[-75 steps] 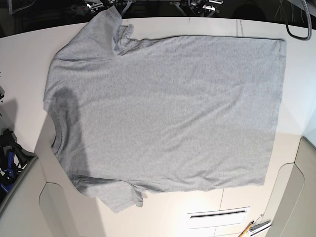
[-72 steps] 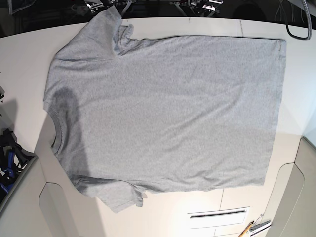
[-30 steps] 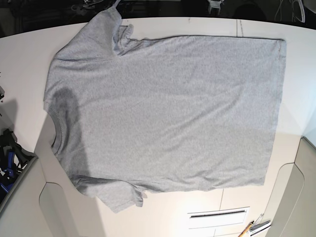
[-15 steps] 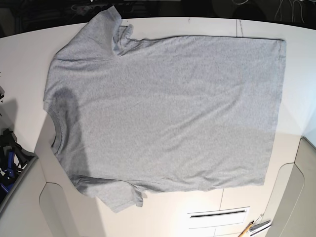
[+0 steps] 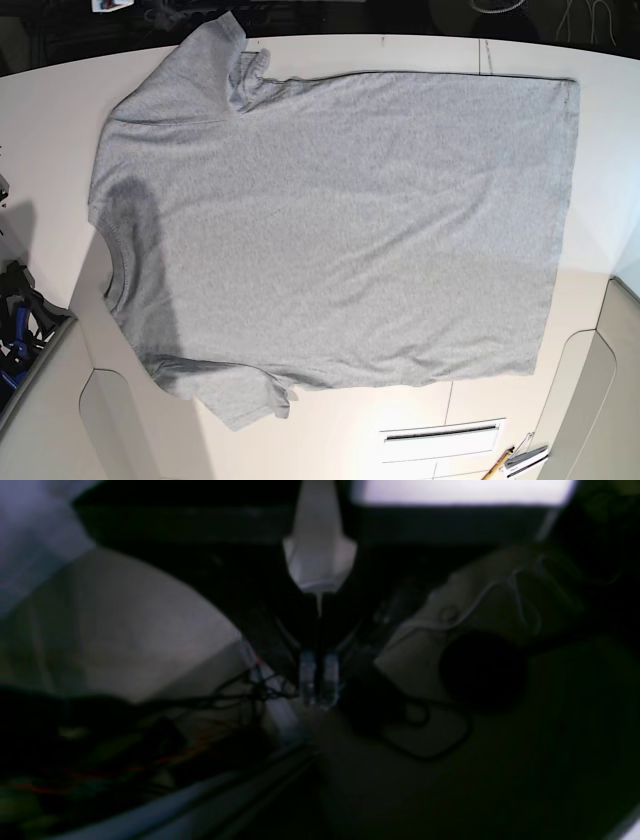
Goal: Fold the T-shirt properly
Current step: 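Lower the right gripper onto the shirt's sleeve-side shoulder edge and grasp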
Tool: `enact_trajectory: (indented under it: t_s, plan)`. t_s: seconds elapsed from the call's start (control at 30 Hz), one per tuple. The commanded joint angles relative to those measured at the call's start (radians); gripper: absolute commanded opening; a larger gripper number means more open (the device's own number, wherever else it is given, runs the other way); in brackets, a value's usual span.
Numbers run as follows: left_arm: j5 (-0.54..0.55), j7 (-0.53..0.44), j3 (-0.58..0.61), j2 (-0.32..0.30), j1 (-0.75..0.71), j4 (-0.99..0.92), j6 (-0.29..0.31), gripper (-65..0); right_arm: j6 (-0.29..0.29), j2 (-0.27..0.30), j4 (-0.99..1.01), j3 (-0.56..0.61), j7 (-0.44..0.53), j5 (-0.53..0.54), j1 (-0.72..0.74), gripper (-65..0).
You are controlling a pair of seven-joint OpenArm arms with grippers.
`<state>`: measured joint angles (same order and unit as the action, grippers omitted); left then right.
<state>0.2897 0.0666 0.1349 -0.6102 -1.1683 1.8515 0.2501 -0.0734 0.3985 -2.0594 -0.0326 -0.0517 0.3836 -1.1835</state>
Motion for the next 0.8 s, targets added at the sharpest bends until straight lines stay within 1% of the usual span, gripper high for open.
enact_trajectory:
  t_s: [0.0,0.07,0.13,0.17,0.23,0.33,0.4,0.5,0.57,0.6,0.7,0.77]
  plan:
    - [0.029,0.003,-0.029,-0.005,-0.033,0.029,0.045,-65.0,-0.010,-0.003,-0.041,-0.039,0.013,0.038,-0.021,-65.0]
    - [0.117,0.023,-0.092,-0.005,-0.044,0.050,0.165,-65.0,-0.020,-0.032,-0.085,-0.116,-0.002,0.131,-0.015,-65.0]
    - [0.224,0.049,-0.159,-0.005,-0.045,0.052,0.293,-65.0,-0.050,-0.083,-0.104,-0.198,-0.008,0.227,0.007,-65.0]
    - [0.276,0.060,-0.195,-0.005,-0.045,0.052,0.357,-65.0,-0.077,-0.114,-0.105,-0.240,-0.021,0.278,0.027,-65.0]
    - [0.362,0.093,-0.265,-0.004,-0.045,0.052,0.448,-65.0,-0.118,-0.172,-0.098,-0.318,-0.081,0.375,0.081,-65.0]
    - [0.478,0.154,-0.358,0.001,-0.042,0.052,0.448,-65.0,-0.192,-0.253,-0.064,-0.413,-0.164,0.509,0.165,-65.0]
    - [0.551,0.200,-0.401,0.001,-0.042,0.052,0.448,-65.0,-0.243,-0.297,-0.025,-0.457,-0.190,0.576,0.215,-65.0]
    - [0.610,0.274,-0.448,0.001,-0.021,0.052,0.448,-65.0,-0.275,-0.358,0.051,-0.505,-0.220,0.638,0.301,-65.0]
    - [0.623,0.330,-0.465,0.001,0.009,0.052,0.448,-65.0,-0.292,-0.386,0.108,-0.524,-0.245,0.647,0.358,-65.0]
    - [0.629,0.357,-0.469,0.001,0.024,0.052,0.448,-65.0,-0.292,-0.392,0.136,-0.526,-0.245,0.646,0.378,-65.0]
    - [0.644,0.418,-0.470,0.001,0.060,0.052,0.448,-65.0,-0.289,-0.397,0.192,-0.528,-0.245,0.644,0.425,-65.0]
    - [0.650,0.431,-0.470,0.001,0.071,0.052,0.448,-65.0,-0.286,-0.400,0.203,-0.531,-0.245,0.606,0.442,-65.0]
